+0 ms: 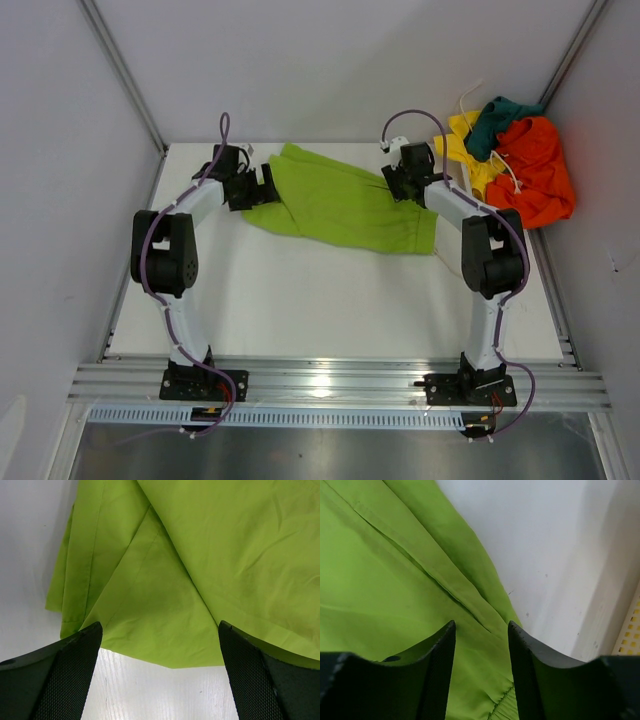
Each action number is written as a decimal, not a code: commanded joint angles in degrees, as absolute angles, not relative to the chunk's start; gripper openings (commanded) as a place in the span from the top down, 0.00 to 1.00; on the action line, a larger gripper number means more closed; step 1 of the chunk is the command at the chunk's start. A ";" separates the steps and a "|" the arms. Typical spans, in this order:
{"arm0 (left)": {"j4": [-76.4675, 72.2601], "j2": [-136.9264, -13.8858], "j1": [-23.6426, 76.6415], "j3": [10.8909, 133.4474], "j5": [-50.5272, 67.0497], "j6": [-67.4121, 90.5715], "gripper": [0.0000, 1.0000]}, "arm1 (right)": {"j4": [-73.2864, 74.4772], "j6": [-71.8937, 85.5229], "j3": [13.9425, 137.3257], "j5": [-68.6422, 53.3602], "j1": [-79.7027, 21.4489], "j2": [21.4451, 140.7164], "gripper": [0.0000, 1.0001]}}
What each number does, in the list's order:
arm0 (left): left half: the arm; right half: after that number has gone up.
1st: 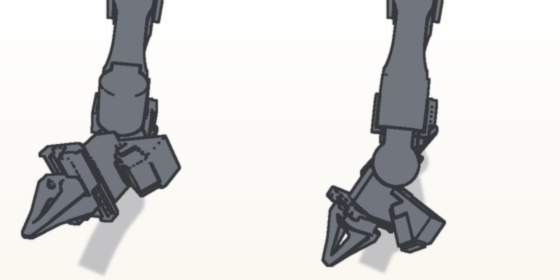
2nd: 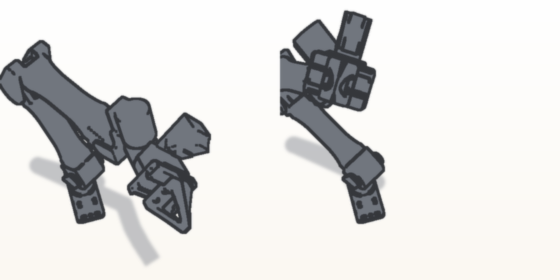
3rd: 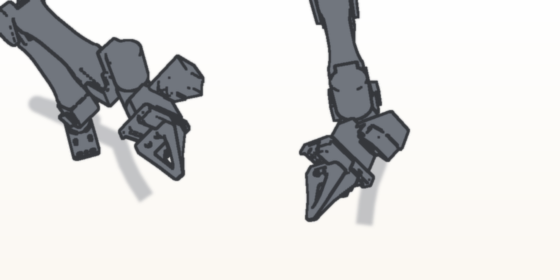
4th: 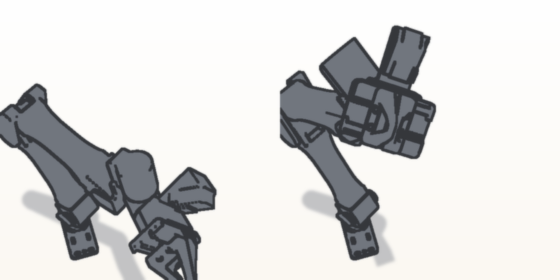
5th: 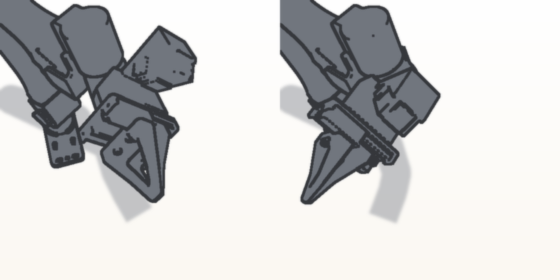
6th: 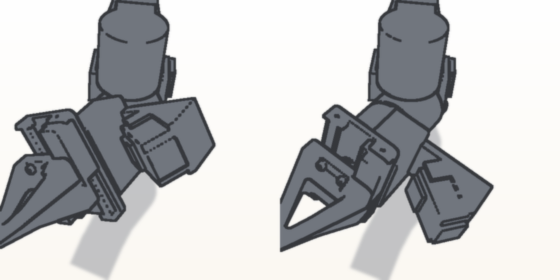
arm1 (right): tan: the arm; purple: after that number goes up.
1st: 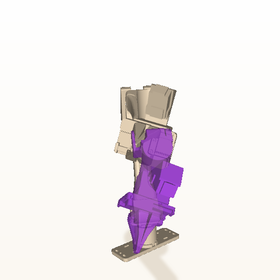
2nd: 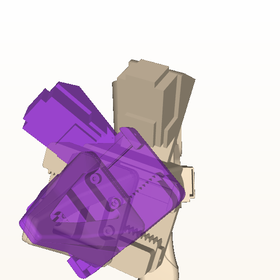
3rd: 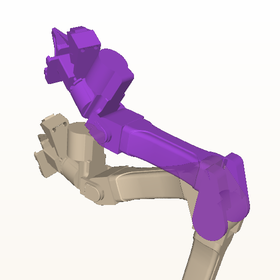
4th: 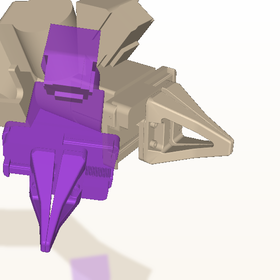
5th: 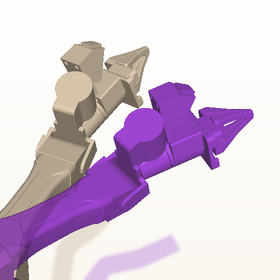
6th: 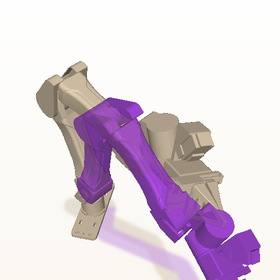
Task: Fold and stack the shorts
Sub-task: Fold the shorts
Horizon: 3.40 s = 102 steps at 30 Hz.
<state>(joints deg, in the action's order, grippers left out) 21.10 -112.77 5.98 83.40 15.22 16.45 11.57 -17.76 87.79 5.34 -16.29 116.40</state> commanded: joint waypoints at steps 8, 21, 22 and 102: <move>19.86 -111.18 5.80 82.79 17.23 15.82 0.02 | 6.95 -23.03 88.95 4.84 -17.49 118.30 0.57; 20.13 -111.53 5.36 83.49 17.67 16.17 0.02 | 8.00 -22.76 89.30 -0.35 -17.05 119.79 0.57; 20.04 -111.53 5.36 83.32 17.75 16.17 0.02 | 8.00 -22.76 89.30 -0.79 -16.88 119.88 0.56; 16.08 -119.97 -2.46 84.46 28.65 18.99 1.00 | 16.69 -3.60 106.68 -6.50 -6.42 130.42 1.00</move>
<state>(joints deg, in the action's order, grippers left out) 17.15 -122.58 -1.96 84.79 27.88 18.68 14.76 -5.45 101.71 -8.23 -7.09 128.60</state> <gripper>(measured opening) 0.002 0.003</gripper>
